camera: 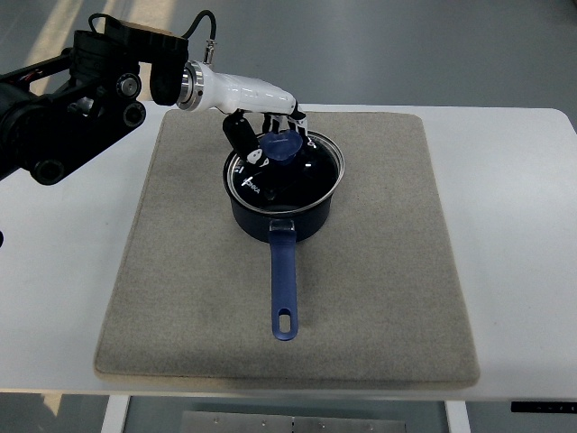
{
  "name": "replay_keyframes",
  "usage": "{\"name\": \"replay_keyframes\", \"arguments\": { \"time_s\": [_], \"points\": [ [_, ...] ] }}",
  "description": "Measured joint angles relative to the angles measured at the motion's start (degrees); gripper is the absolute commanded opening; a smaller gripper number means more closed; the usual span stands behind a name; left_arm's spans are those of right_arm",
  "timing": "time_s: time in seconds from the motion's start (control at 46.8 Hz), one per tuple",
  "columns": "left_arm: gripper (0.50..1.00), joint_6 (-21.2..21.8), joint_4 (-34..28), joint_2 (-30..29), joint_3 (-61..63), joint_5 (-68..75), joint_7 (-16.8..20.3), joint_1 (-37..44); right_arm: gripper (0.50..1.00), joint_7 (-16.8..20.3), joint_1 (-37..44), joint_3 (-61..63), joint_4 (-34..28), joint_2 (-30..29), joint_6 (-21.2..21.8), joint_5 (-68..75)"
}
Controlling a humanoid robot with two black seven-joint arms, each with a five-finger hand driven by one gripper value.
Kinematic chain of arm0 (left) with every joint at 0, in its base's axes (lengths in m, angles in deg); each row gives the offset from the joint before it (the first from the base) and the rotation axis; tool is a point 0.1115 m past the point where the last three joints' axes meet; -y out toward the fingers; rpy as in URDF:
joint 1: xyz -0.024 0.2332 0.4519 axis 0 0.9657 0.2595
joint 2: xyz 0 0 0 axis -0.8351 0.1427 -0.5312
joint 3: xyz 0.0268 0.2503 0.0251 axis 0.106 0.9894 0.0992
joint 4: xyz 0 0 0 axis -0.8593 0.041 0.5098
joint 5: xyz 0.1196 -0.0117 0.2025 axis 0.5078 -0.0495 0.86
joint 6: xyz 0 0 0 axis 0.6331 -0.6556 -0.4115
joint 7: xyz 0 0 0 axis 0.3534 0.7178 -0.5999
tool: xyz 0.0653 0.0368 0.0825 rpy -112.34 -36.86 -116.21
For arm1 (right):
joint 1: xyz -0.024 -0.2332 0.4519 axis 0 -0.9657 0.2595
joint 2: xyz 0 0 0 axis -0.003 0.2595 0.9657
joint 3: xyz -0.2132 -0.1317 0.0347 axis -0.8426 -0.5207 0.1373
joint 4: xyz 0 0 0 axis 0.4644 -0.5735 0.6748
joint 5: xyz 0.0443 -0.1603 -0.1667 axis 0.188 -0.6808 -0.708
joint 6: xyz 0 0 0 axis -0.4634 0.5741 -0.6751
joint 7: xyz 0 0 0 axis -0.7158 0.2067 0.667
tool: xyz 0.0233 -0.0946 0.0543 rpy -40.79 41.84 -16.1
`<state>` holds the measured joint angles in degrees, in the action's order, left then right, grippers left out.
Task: Open pot lid and place left with left hand
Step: 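Lift the glass lid off the saucepan with the left hand, then carry the lid beside the pot, nearer the left arm, and lower it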
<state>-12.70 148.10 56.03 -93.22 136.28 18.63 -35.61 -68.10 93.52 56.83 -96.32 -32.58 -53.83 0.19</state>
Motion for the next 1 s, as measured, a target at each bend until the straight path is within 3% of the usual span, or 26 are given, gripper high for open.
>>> {"name": "replay_keyframes", "arguments": {
  "time_s": [0.833, 1.004],
  "points": [
    [0.500, -0.5, -0.5, -1.0, 0.1, 0.5, 0.1, -2.6, 0.915, 0.0, 0.0, 0.0, 0.0, 0.0, 0.0, 0.0],
    [0.500, -0.5, -0.5, -3.7, 0.0, 0.2, 0.1, -3.2, 0.915, 0.0, 0.0, 0.0, 0.0, 0.0, 0.0, 0.0]
  ]
}}
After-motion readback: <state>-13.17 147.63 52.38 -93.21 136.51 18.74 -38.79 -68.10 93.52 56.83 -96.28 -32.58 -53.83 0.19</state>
